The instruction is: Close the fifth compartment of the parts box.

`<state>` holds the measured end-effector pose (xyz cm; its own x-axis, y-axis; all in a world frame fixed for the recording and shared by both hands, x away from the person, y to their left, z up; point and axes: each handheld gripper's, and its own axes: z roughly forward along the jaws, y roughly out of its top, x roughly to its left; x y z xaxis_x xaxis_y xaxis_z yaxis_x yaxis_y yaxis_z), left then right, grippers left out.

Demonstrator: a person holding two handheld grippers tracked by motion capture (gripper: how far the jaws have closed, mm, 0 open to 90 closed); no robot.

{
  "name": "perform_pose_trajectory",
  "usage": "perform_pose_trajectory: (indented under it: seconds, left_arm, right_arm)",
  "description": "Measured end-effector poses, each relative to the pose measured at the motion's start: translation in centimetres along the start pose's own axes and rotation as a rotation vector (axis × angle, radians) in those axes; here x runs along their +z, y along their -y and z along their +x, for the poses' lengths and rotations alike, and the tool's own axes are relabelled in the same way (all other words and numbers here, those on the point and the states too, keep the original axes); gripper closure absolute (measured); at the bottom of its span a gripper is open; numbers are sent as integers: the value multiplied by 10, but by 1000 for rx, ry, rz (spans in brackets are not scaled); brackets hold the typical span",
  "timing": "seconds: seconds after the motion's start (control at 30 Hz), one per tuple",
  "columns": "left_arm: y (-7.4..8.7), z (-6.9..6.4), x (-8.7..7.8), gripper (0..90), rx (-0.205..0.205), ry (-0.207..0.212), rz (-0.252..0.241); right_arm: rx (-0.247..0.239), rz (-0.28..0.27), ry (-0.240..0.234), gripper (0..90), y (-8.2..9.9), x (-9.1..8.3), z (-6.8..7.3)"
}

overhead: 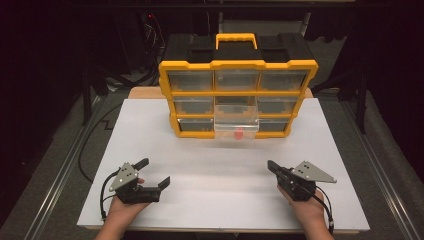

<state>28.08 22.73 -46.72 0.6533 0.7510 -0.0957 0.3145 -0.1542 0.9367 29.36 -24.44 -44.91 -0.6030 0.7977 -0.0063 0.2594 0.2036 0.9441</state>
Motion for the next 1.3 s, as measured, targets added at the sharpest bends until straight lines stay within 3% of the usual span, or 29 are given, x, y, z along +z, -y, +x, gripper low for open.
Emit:
perform_pose_trajectory:
  seconds: [0.23, 0.6, 0.8, 1.3]
  left_arm:
    - [0, -1, 0, 3, 5, 2, -3]
    - [0, 0, 0, 3, 5, 5, -3]
    - [0, 0, 0, 3, 4, 6, -4]
    - [0, 0, 1, 3, -2, 5, -11]
  right_arm:
    - [-14, 13, -16, 900, -1, 5, 5]
    - [-19, -11, -48, 900, -8, 17, 12]
    - [-48, -3, -48, 900, -15, 21, 14]
    - [-34, -39, -45, 900, -29, 27, 25]
